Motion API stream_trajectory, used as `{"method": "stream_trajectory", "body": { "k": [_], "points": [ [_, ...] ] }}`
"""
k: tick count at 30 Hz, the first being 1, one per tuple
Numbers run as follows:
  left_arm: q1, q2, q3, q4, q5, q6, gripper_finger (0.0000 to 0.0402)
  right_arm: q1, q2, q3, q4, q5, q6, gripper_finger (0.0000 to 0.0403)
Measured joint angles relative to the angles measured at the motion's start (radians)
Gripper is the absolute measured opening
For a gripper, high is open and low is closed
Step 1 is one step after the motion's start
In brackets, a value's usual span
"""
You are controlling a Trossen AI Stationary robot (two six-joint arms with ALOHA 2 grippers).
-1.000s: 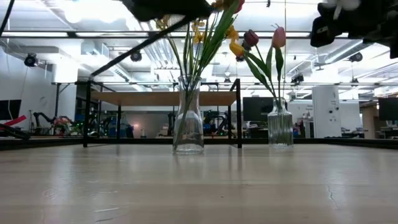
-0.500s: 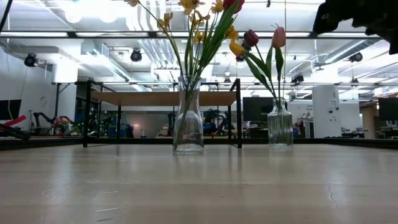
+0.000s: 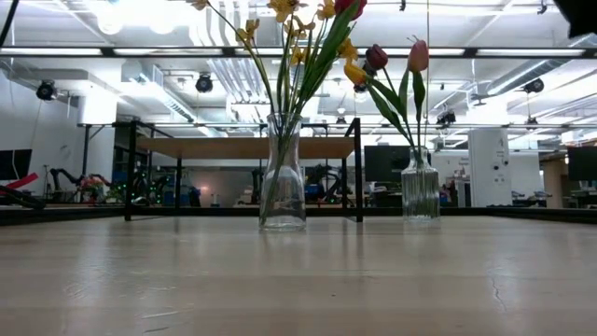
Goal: Pick and place flowers into a vace then onto a shelf
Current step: Put the white flowers into the top transparent vase
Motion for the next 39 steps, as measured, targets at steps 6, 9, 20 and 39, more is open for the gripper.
{"method": "stream_trajectory", "body": {
  "k": [6, 9, 20, 39],
  "points": [
    [0.037, 0.0, -0.001, 0.0, 0.012, 0.0, 0.0, 0.01, 0.194, 0.162, -0.008, 0.02, -0.02, 0.0247],
    [0.037, 0.0, -0.002, -0.004, 0.017, 0.0, 0.0, 0.01, 0.26, 0.23, -0.009, 0.035, -0.038, 0.0247],
    [0.04, 0.001, -0.003, -0.003, 0.073, 0.0, 0.0, 0.009, 0.455, 0.399, -0.008, 0.055, -0.083, 0.0251],
    [0.076, 0.001, -0.004, -0.004, 0.061, 0.018, 0.0, 0.069, 0.519, 0.464, -0.007, 0.036, -0.063, 0.0226]
  ]
}}
